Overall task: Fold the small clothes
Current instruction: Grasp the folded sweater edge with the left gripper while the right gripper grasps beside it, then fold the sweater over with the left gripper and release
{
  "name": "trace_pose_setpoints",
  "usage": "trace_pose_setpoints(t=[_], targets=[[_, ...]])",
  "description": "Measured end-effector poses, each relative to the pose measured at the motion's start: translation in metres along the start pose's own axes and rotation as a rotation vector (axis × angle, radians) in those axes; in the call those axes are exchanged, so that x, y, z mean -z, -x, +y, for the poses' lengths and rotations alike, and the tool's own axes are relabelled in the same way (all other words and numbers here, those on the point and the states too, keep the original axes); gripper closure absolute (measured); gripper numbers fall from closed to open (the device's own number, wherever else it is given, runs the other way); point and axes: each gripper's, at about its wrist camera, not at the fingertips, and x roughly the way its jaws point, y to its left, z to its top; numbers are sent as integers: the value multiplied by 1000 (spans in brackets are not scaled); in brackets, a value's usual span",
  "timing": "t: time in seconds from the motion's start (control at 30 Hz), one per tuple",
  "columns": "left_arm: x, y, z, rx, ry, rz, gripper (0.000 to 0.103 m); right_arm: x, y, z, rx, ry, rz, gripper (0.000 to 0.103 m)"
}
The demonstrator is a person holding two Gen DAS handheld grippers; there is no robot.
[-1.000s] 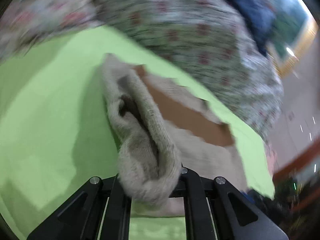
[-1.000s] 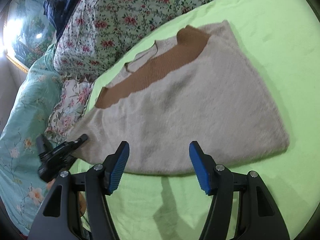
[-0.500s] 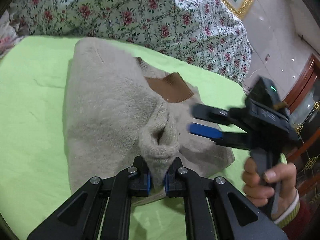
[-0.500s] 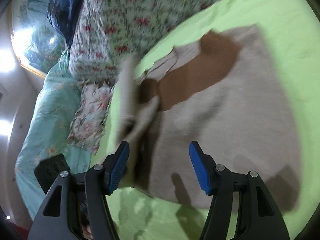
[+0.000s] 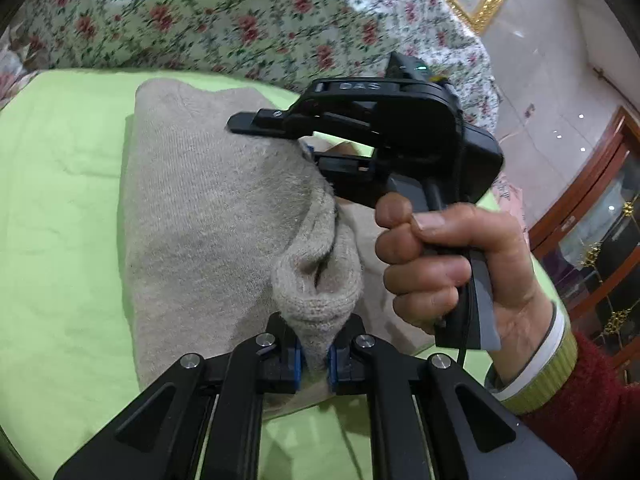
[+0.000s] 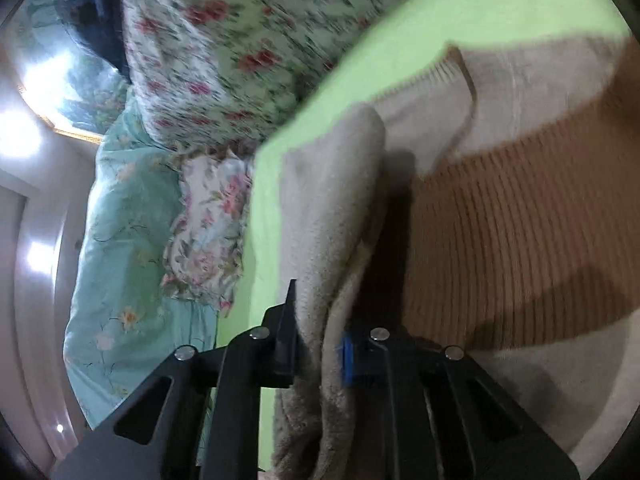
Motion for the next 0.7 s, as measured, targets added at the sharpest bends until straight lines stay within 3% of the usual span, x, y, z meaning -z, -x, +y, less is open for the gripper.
trace_pose_setpoints(t=[0.17,0.3,0.47,0.6,0.7], targets=[[-7,-18,-53,96,-57,9,95,2,69,17,47,107,-93,87],[3,-54,-81,130,-79,70,95,13,117,-13,193,110,-130,87],[18,-100,-106,110,-124,163,95,25,138,-60,340,61,-128,87],[16,-113,-114,107,-125,170,95,22,145,-59,387,108,-151,87],[18,-131,-110,112,-92,223,94,21,138,-64,492,154,-140,87]])
